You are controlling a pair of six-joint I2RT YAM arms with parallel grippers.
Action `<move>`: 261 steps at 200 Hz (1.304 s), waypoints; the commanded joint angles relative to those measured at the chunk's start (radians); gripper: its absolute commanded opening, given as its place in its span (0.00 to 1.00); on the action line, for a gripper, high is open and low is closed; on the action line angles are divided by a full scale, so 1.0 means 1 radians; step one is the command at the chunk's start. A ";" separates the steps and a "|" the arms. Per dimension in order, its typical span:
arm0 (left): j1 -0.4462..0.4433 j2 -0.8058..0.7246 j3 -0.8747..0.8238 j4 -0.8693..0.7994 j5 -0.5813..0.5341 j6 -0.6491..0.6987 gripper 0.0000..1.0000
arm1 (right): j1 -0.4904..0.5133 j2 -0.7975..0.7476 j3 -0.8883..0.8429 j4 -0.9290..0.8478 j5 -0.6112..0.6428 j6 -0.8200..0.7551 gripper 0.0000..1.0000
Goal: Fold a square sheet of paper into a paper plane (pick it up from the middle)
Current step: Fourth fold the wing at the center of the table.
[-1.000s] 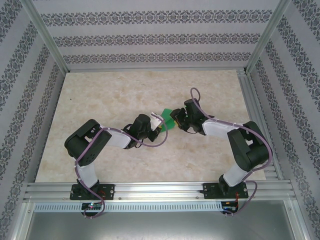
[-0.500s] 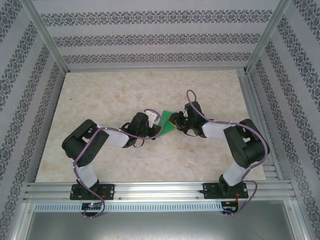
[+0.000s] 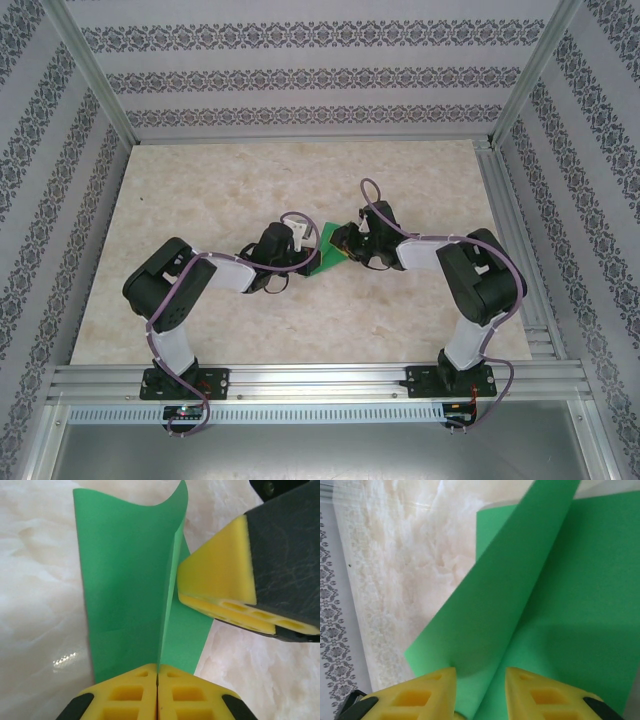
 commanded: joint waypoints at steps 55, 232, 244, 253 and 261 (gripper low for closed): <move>0.027 0.037 0.023 -0.010 0.056 -0.077 0.11 | 0.008 0.043 0.018 0.000 -0.001 -0.029 0.40; 0.049 0.090 0.158 -0.226 0.083 -0.021 0.32 | 0.017 0.077 0.057 -0.112 0.034 -0.052 0.48; 0.049 0.096 0.162 -0.231 0.090 -0.024 0.30 | 0.017 0.077 0.054 -0.103 0.032 -0.052 0.48; 0.049 0.095 0.161 -0.226 0.096 -0.028 0.27 | 0.017 0.076 0.052 -0.097 0.026 -0.051 0.48; 0.049 0.094 0.158 -0.217 0.102 -0.033 0.24 | 0.017 0.077 0.050 -0.088 0.022 -0.054 0.48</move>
